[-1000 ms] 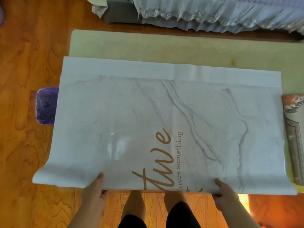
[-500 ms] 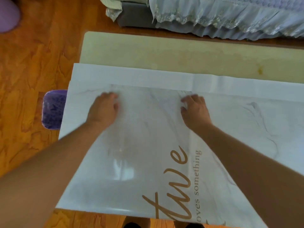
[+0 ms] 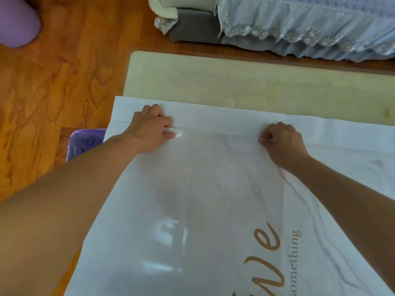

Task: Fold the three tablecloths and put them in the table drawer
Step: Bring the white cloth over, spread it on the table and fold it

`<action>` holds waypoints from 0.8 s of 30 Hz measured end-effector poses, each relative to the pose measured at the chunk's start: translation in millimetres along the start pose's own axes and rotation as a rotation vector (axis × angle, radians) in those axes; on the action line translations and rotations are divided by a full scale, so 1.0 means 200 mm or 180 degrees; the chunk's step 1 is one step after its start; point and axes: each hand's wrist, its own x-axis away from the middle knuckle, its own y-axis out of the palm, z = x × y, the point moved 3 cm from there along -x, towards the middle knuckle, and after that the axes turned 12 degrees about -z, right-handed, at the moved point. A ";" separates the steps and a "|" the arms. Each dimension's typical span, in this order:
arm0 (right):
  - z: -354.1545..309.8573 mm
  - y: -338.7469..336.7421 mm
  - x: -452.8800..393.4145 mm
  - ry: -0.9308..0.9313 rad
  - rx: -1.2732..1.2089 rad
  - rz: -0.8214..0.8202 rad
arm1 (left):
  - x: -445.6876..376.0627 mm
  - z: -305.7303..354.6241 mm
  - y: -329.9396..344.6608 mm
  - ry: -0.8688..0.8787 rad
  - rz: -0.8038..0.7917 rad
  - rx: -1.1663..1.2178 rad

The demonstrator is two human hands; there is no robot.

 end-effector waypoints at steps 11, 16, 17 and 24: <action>-0.04 -0.01 -0.20 0.0122 -0.0228 0.0816 | -0.12 -0.02 -0.01 -0.0434 0.1136 0.0154; -0.02 -0.05 -0.24 0.0349 -0.0543 0.0742 | 0.08 0.06 0.28 -0.0880 0.0867 0.0351; -0.02 -0.05 -0.25 0.0376 -0.0561 0.0775 | 0.09 0.06 0.31 -0.0910 0.0751 0.0338; -0.01 -0.03 -0.24 0.0319 -0.0546 0.0928 | 0.06 0.03 0.35 -0.0937 0.0788 0.0325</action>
